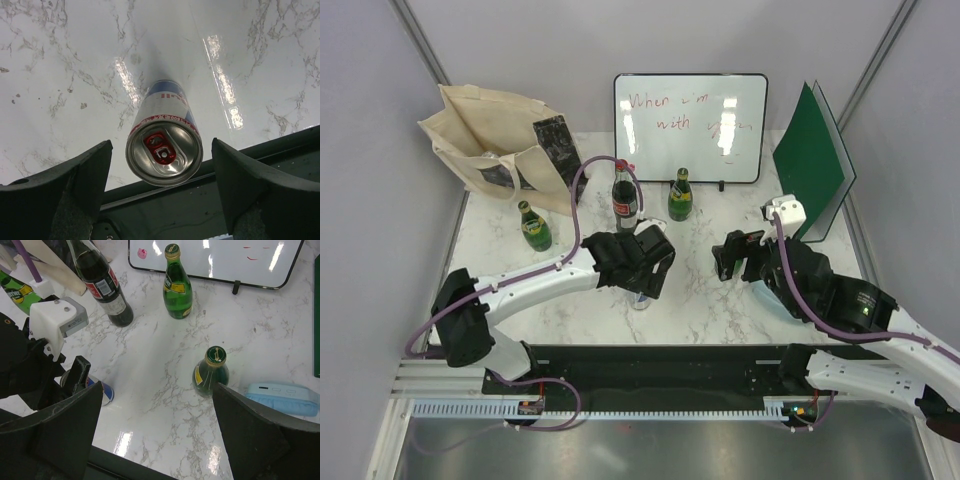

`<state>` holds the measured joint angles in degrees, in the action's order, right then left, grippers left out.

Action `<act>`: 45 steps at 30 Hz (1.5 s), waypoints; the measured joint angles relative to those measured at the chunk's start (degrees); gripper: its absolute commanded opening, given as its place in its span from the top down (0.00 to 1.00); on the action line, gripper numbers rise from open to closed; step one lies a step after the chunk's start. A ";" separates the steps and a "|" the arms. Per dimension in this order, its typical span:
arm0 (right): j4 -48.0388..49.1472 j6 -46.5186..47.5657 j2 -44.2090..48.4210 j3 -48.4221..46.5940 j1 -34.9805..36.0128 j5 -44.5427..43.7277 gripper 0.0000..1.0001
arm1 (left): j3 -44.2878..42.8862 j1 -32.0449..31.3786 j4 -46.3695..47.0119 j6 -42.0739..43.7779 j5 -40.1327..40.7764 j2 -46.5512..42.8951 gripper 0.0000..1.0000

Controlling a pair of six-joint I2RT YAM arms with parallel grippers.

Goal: Place the beverage into the canvas bag

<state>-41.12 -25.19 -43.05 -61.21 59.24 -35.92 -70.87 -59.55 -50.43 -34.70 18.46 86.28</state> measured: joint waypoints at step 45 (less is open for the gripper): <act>1.97 -0.98 0.22 0.26 0.00 4.20 0.02 | -65.85 35.23 -15.30 13.99 17.42 10.49 0.98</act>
<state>-39.16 -26.17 -42.83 -60.95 59.24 -31.73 -136.73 -24.32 -65.73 -20.71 35.88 96.77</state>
